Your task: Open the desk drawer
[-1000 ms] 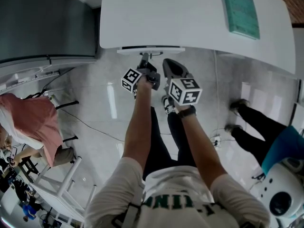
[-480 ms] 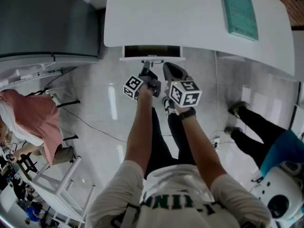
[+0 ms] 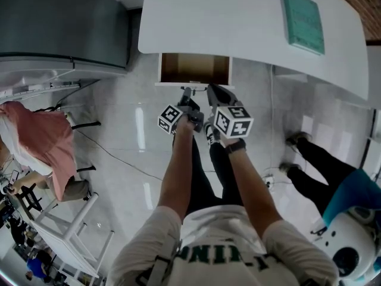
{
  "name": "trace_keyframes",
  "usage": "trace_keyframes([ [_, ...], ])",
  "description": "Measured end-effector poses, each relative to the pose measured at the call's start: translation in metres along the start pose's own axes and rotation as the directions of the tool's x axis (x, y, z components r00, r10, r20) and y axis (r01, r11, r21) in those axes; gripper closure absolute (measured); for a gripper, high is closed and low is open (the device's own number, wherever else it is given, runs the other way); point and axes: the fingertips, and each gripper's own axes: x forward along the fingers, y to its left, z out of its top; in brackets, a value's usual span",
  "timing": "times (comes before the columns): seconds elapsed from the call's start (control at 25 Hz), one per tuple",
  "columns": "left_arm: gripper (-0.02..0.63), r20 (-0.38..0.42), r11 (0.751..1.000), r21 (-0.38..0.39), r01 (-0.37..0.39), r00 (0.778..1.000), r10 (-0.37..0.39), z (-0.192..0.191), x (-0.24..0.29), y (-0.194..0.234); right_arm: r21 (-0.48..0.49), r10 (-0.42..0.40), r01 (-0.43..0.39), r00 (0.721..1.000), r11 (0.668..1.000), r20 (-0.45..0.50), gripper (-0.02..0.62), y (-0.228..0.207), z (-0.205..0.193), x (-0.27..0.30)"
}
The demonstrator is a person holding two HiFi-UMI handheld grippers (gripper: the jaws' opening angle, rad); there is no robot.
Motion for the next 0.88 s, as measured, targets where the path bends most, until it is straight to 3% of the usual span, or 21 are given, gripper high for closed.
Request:
trace_keyframes([
  [0.32, 0.591, 0.007, 0.998, -0.019, -0.067, 0.998, 0.067, -0.011, -0.027, 0.040, -0.007, -0.004, 0.004, 1.000, 1.000, -0.027, 0.591, 0.003, -0.019, -0.010],
  [0.88, 0.597, 0.012, 0.990, -0.031, -0.140, 0.990, 0.141, -0.009, -0.006, 0.110, -0.034, 0.004, -0.005, 0.998, 0.999, -0.056, 0.591, -0.009, -0.040, -0.001],
])
